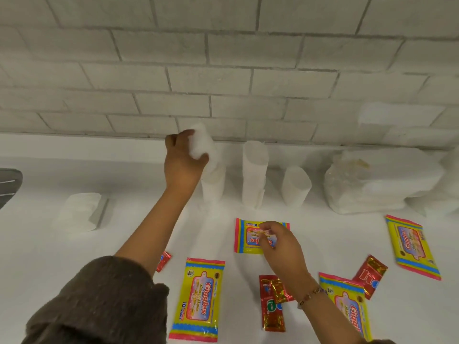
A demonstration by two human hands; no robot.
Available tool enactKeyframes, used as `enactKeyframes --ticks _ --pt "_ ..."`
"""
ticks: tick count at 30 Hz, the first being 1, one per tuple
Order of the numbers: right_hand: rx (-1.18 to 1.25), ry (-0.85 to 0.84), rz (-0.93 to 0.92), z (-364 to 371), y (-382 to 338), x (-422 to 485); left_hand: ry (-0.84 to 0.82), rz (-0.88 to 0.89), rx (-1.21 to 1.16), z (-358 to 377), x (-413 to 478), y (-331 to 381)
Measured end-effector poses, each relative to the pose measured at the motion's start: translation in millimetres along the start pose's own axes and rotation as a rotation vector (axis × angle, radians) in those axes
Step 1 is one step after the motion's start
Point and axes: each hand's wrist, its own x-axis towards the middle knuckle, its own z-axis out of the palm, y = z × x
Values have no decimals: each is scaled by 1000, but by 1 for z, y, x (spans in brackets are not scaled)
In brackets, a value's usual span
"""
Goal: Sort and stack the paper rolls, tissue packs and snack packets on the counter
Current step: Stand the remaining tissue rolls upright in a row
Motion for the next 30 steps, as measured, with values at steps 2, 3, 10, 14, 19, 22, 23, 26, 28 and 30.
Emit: enactKeyframes --ticks 2,3,10,14,19,22,23,26,28,30 --pt "-3 -2 4 -2 0 2 -50 7 64 16 8 1" --pt "-3 -1 6 -3 1 3 -73 6 90 23 9 0" --pt "9 -7 -2 -5 9 5 -158 31 192 45 -3 -16" --pt "29 -5 -47 -7 6 2 -67 19 125 27 -21 -14" --pt "63 -36 -135 0 -6 1 -64 -86 35 -6 -85 -33" --pt "81 -56 -191 12 -18 -5 -175 -229 -23 -26 -124 -45" --pt "76 -69 -211 19 -23 -10 -211 -239 -40 -35 -134 -51" --pt "51 -146 -252 38 -39 -24 -268 -259 -88 -60 -151 -69" --pt "26 -187 -254 55 -49 -30 -274 -284 -118 -71 -157 -83" --pt "8 -207 -242 76 -61 -37 -272 -285 -139 -82 -160 -97"
